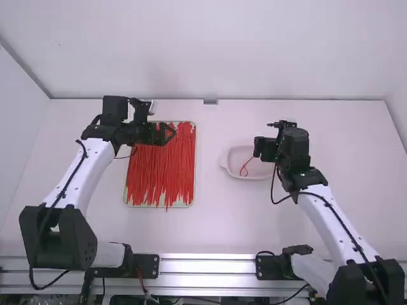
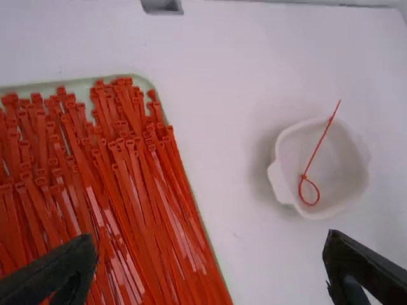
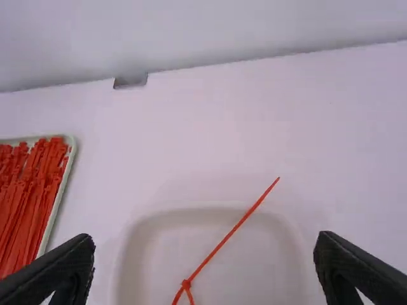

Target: Fasten the cable tie

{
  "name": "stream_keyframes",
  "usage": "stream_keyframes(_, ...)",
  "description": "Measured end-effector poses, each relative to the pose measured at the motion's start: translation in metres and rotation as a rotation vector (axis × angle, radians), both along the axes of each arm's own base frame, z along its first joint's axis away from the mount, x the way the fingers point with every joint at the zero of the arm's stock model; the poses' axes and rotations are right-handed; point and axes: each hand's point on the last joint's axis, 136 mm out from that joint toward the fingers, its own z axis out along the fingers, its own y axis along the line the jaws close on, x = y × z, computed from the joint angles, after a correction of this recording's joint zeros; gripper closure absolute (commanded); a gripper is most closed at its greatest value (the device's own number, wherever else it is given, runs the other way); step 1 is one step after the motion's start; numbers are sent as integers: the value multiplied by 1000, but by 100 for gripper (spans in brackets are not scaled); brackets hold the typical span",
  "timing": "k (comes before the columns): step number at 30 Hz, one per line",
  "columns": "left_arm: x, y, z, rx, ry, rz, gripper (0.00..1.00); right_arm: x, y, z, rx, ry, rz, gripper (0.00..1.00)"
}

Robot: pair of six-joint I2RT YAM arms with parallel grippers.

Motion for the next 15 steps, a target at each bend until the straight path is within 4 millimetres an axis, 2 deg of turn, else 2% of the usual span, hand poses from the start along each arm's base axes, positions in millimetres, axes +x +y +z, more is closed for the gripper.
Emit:
stream_keyframes(4, -4, 4, 7, 29, -60, 22, 14, -4, -20, 7, -29, -60, -28, 16)
stream_keyframes(10, -9, 17, 9, 87, -145, 81, 25, -27, -56, -10, -107, -56, -80, 28)
stream_keyframes(15, -13, 29, 16, 137, -234, 141, 34, -47, -63, -23, -142, -60, -80, 37)
